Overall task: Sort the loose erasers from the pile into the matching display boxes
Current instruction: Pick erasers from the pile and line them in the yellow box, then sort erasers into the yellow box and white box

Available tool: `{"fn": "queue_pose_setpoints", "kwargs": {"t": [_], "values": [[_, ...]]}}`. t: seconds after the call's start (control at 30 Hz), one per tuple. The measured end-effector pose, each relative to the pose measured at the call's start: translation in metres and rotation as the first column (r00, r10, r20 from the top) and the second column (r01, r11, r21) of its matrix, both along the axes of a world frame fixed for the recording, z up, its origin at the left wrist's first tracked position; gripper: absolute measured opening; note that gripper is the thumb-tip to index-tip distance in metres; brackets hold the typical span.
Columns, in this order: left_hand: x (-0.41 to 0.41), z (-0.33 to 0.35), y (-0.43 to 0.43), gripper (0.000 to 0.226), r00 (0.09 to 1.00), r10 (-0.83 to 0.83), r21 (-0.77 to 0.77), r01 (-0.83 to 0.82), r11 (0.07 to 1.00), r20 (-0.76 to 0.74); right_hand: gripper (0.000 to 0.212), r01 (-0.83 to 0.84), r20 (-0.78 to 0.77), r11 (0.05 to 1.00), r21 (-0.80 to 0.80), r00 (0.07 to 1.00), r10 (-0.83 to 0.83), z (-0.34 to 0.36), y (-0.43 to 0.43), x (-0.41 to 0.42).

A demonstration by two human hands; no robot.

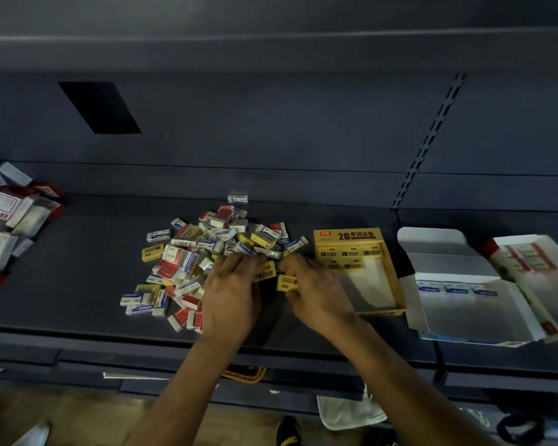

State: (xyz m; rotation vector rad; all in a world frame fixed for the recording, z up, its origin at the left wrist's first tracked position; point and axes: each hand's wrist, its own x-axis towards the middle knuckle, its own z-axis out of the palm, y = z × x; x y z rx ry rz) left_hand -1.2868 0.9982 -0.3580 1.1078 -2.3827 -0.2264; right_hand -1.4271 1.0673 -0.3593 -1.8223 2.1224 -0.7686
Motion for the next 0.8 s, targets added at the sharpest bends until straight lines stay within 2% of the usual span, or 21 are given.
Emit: {"fn": "queue_pose_setpoints", "kwargs": {"t": [0.13,0.4,0.53,0.73,0.8], "values": [[-0.008,0.003,0.001,0.039,0.999,-0.023,0.043,0.025,0.999,-0.045,0.040,0.022,0.084,1.000,-0.013,0.996,-0.020,0.003,0.004,-0.014],[-0.038,0.003,0.009,0.035,0.988,-0.127,0.132,0.138,0.982,-0.084,0.041,0.153,0.098,0.984,-0.095,0.985,-0.143,0.001,0.024,-0.042],[-0.055,0.003,0.016,0.030,0.985,-0.151,0.142,0.162,0.976,-0.088,0.025,0.234,0.126,0.961,-0.147,0.968,-0.217,0.001,0.035,-0.060],[-0.076,0.001,0.023,0.027,0.982,-0.162,0.181,0.177,0.967,-0.094,0.013,0.330,0.168,0.926,-0.183,0.939,-0.301,0.002,0.047,-0.088],[-0.081,0.002,0.026,0.038,0.981,-0.172,0.234,0.188,0.954,-0.089,0.012,0.343,0.177,0.930,-0.136,0.932,-0.317,0.008,0.050,-0.095]]}}
